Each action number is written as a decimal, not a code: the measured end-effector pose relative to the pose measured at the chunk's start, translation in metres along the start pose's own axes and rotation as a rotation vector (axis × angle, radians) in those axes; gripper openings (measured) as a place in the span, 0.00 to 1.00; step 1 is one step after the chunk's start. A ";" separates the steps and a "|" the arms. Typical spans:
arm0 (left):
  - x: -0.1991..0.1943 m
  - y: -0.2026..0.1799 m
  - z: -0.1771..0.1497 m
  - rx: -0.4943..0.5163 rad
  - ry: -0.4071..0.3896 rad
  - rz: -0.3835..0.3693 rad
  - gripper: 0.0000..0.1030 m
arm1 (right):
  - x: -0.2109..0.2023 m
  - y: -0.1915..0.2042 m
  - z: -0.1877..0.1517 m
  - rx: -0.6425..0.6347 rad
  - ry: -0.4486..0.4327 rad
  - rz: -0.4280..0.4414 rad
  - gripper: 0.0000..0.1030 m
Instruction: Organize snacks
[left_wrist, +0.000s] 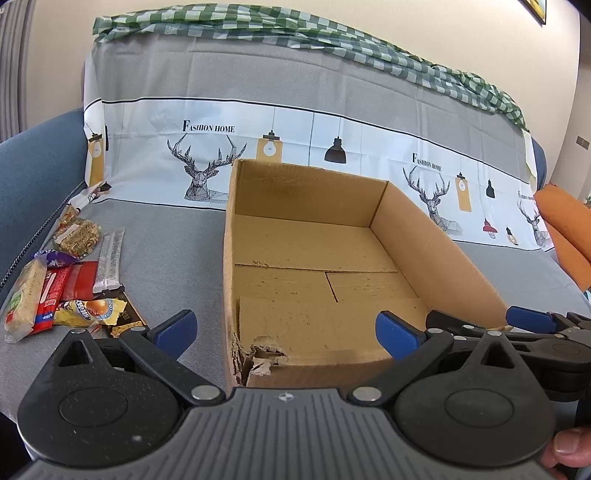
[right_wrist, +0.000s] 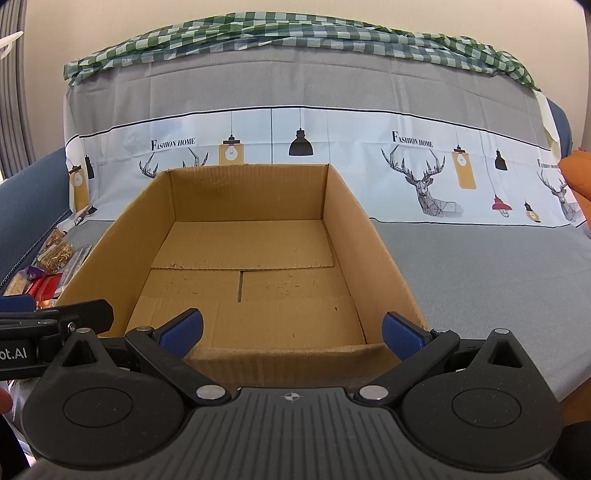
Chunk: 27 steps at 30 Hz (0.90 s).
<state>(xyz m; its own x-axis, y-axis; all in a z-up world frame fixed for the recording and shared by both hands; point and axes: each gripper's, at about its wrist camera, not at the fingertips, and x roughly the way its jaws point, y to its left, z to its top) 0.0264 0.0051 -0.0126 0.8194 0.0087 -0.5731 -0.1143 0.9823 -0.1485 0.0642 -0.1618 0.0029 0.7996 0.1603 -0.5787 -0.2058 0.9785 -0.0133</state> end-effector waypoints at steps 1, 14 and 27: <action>0.000 0.000 0.000 0.000 0.000 -0.001 1.00 | -0.001 -0.002 0.003 -0.002 -0.003 -0.001 0.99; -0.002 0.001 -0.002 0.000 -0.008 -0.063 1.00 | -0.009 -0.003 0.003 -0.008 -0.057 -0.011 0.99; -0.028 0.047 0.006 -0.056 -0.020 -0.046 0.51 | -0.032 0.025 0.015 0.008 -0.168 0.102 0.48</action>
<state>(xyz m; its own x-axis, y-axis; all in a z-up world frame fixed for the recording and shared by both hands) 0.0016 0.0522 0.0014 0.8356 -0.0323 -0.5484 -0.1066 0.9698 -0.2195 0.0423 -0.1402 0.0333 0.8576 0.2778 -0.4328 -0.2868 0.9569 0.0458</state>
